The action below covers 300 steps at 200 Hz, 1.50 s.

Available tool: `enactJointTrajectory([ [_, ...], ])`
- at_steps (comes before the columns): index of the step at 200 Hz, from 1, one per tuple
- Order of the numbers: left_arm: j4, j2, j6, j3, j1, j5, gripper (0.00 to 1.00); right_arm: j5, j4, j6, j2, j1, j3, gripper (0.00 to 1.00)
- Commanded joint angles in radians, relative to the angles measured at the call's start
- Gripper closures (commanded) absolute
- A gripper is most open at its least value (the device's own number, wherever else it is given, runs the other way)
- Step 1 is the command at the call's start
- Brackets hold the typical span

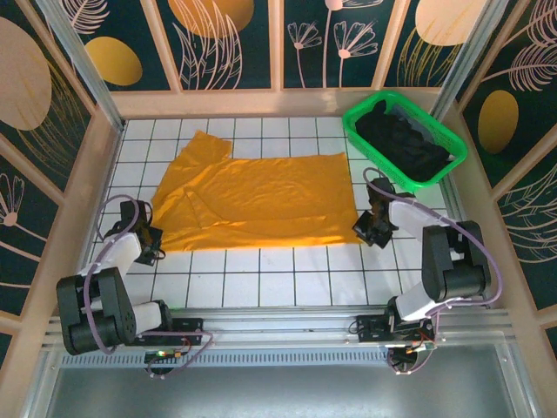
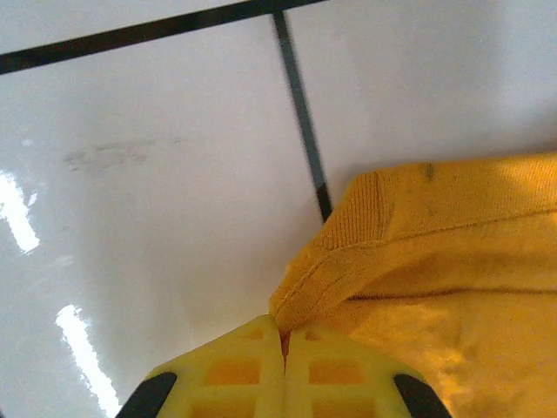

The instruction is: Fold and stack the t-shirts

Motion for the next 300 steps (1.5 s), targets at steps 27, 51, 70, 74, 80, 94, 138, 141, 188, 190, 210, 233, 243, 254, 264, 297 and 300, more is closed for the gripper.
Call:
enactJointTrajectory([
  [27,-0.094,-0.047,-0.07,0.015,0.008,-0.065,0.59,-0.04,-0.082,-0.029,-0.003,-0.033,0.009,0.78],
  [51,-0.171,-0.097,-0.049,0.087,0.006,-0.076,0.45,-0.002,-0.072,-0.046,-0.087,-0.003,0.071,0.55],
  [70,-0.157,-0.123,-0.021,0.135,0.001,-0.005,0.45,-0.058,0.017,-0.106,-0.15,0.042,0.103,0.5],
  [74,-0.131,-0.123,-0.012,0.136,-0.003,0.037,0.46,-0.086,0.046,-0.122,-0.157,0.054,0.106,0.5],
  [80,-0.082,-0.116,-0.001,0.133,-0.01,0.11,0.47,-0.129,0.092,-0.145,-0.164,0.072,0.109,0.5],
  [94,-0.054,-0.059,0.001,0.155,-0.073,0.22,0.47,-0.265,0.197,-0.195,-0.151,0.12,0.118,0.49],
  [138,0.059,0.092,-0.091,0.154,-0.317,0.302,0.45,-0.441,0.325,-0.242,-0.015,0.247,0.209,0.48],
  [141,0.069,0.099,-0.099,0.152,-0.322,0.304,0.46,-0.443,0.327,-0.24,-0.005,0.249,0.212,0.48],
  [188,0.127,0.208,-0.097,0.191,-0.355,0.314,0.5,-0.442,0.359,-0.2,0.052,0.266,0.221,0.5],
  [190,0.128,0.213,-0.097,0.192,-0.355,0.314,0.51,-0.441,0.357,-0.2,0.052,0.266,0.221,0.5],
  [210,0.122,0.236,-0.09,0.195,-0.362,0.31,0.55,-0.432,0.349,-0.2,0.052,0.266,0.22,0.51],
  [233,0.133,0.238,-0.092,0.184,-0.364,0.3,0.62,-0.418,0.342,-0.2,0.052,0.267,0.217,0.52],
  [243,0.138,0.242,-0.092,0.186,-0.364,0.3,0.65,-0.418,0.344,-0.197,0.052,0.267,0.217,0.52],
  [254,0.137,0.247,-0.089,0.189,-0.365,0.3,0.69,-0.417,0.345,-0.194,0.054,0.266,0.216,0.53],
  [264,0.136,0.249,-0.086,0.195,-0.365,0.298,0.73,-0.416,0.347,-0.191,0.056,0.267,0.218,0.53],
  [297,0.136,0.253,-0.076,0.216,-0.371,0.301,0.88,-0.412,0.345,-0.186,0.063,0.267,0.223,0.56],
  [300,0.136,0.254,-0.075,0.219,-0.371,0.303,0.9,-0.412,0.345,-0.186,0.063,0.266,0.224,0.56],
])
